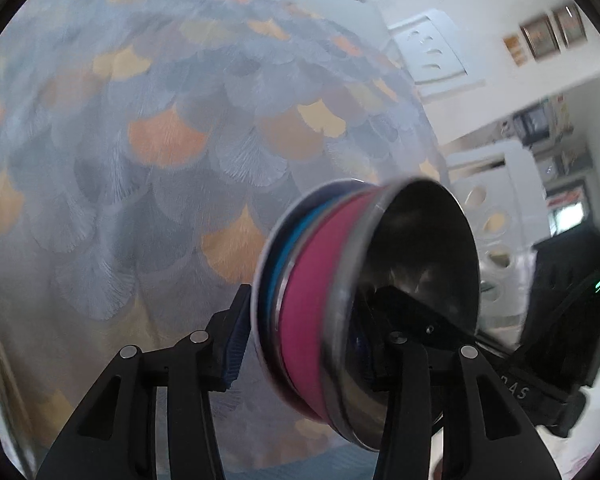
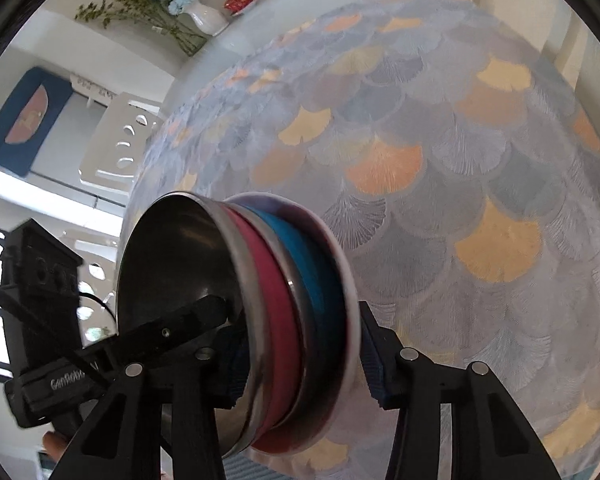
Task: Organize plates and bowls
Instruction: 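Lift the bowl stack with both grippers and lower it onto the plate stack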
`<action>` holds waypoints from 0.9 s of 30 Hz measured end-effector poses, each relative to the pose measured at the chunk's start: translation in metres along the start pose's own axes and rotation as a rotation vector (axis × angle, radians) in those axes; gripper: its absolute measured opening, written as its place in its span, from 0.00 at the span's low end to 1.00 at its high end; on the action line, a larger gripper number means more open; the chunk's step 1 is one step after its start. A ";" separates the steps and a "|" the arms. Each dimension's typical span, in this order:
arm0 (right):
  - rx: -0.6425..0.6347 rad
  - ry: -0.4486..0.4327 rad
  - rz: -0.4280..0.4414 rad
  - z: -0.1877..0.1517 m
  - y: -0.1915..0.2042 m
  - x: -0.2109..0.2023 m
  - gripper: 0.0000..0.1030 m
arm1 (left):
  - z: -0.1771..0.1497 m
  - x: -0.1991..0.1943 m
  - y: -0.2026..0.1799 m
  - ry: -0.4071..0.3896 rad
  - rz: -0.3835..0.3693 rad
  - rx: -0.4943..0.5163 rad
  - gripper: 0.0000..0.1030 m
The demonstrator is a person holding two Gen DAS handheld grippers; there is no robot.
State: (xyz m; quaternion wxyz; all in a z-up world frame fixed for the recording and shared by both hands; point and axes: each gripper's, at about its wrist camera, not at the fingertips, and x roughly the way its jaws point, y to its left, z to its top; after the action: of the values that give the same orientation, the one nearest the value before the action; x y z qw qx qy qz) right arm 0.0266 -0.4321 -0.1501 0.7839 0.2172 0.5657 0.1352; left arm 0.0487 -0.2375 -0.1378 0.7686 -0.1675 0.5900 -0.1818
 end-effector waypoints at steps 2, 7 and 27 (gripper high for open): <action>-0.023 -0.007 -0.032 -0.001 0.006 -0.002 0.44 | -0.002 -0.003 -0.002 -0.008 0.013 0.021 0.41; -0.040 -0.033 -0.054 0.001 0.020 -0.014 0.44 | -0.005 -0.023 -0.001 -0.034 0.012 0.043 0.41; -0.116 0.065 0.020 -0.042 0.226 0.002 0.45 | -0.038 -0.203 0.134 -0.203 0.089 -0.175 0.39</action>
State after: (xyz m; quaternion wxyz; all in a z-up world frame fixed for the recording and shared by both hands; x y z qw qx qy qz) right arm -0.0051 -0.2266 -0.0509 0.7751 0.1725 0.5797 0.1828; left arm -0.0258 -0.0248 -0.0383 0.8140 -0.2254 0.5298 -0.0776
